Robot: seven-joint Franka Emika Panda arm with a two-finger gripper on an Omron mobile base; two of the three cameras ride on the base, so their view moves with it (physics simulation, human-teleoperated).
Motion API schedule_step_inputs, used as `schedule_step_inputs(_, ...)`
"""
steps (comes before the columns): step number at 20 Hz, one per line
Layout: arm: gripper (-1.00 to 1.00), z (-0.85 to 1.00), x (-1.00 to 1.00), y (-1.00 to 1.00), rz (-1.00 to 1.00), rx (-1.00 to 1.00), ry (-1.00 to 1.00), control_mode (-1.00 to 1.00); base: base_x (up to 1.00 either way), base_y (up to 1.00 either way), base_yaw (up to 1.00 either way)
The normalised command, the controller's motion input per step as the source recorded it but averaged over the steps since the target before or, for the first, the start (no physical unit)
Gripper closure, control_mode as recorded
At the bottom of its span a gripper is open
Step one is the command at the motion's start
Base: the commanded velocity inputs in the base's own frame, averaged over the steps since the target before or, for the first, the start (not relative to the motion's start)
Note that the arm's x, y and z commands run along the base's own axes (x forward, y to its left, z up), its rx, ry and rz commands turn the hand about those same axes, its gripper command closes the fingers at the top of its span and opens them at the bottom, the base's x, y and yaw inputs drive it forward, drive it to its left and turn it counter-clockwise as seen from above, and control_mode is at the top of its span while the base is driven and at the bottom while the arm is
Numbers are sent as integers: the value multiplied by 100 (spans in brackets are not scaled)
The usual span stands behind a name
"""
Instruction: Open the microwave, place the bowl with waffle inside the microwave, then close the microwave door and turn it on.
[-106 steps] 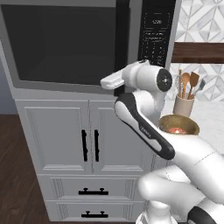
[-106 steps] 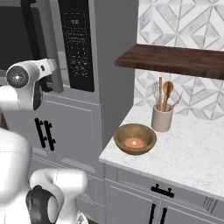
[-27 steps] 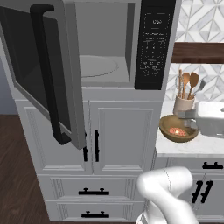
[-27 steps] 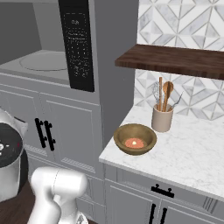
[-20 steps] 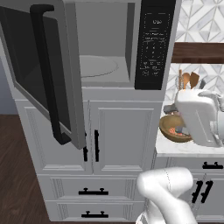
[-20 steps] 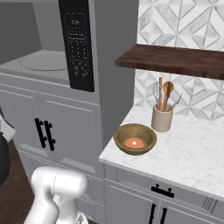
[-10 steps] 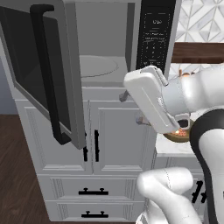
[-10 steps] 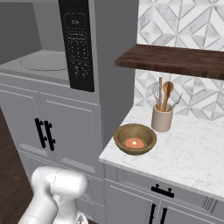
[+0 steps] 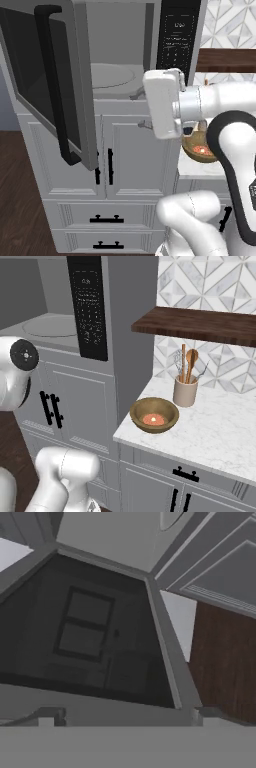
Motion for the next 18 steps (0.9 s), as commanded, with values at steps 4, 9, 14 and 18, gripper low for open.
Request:
schedule_step_inputs(4, -100, 0, 58, 55, 16, 4, 9, -100, 0, 0, 0)
schedule_step_inputs(9, -100, -1, 45, 58, 13, 0, 10, -100, 0, 0, 0)
schedule_step_inputs(14, -100, -22, 42, 62, 14, 0, 14, -100, 0, 0, 0)
schedule_step_inputs(18, -100, -40, 40, 74, 14, 0, 12, -100, 0, 0, 0)
